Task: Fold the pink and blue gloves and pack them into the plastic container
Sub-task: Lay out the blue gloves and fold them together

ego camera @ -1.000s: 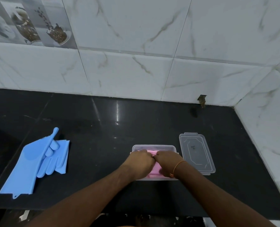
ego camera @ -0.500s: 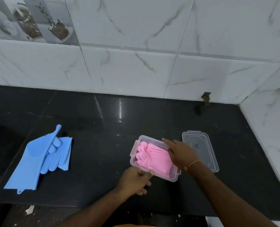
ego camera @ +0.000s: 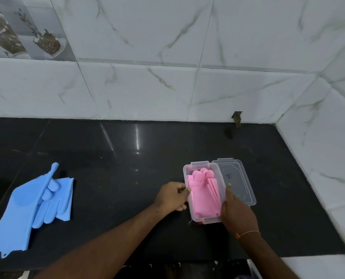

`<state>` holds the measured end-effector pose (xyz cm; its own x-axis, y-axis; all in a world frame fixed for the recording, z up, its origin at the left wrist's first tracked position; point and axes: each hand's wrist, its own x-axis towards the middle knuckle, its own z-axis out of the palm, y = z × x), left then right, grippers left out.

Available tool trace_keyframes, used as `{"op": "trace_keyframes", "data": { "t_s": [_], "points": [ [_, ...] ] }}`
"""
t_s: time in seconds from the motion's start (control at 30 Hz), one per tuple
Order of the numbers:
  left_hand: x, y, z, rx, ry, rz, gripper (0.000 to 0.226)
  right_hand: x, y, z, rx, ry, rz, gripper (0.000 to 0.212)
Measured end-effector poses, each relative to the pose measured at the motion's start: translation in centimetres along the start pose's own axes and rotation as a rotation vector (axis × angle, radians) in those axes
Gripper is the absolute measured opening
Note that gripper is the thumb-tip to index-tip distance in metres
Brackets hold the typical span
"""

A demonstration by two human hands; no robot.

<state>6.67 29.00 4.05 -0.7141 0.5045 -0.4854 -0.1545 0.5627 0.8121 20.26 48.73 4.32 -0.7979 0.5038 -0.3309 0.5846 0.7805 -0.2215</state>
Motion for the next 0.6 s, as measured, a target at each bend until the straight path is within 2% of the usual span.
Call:
{"op": "trace_keyframes", "data": {
  "t_s": [0.07,0.13,0.2,0.3,0.43,0.6],
  "points": [
    [0.3,0.2,0.1,0.052,-0.015,0.036,0.028,-0.6,0.2,-0.2,-0.006,0.015,0.023,0.068],
    [0.5,0.0,-0.2,0.189,0.013,0.106,0.031,-1.2,0.1,-0.2,-0.051,0.154,-0.006,0.066],
    [0.3,-0.5,-0.9,0.358,0.074,0.187,0.043,-1.8,-0.6,-0.2,-0.082,0.291,-0.090,0.063],
    [0.0,-2.0,-2.9,0.676,0.193,0.335,0.063,-2.1,-3.8,0.1,-0.091,0.410,-0.281,0.063],
    [-0.8,-4.6,-6.9,0.932,0.279,0.459,0.074,-1.5,-10.6,1.6,-0.097,0.406,-0.448,0.067],
    [-2.9,-9.7,-13.5,1.030,0.367,0.400,0.076,-0.9,-21.0,4.7,-0.085,0.315,-0.578,0.070]
  ]
}}
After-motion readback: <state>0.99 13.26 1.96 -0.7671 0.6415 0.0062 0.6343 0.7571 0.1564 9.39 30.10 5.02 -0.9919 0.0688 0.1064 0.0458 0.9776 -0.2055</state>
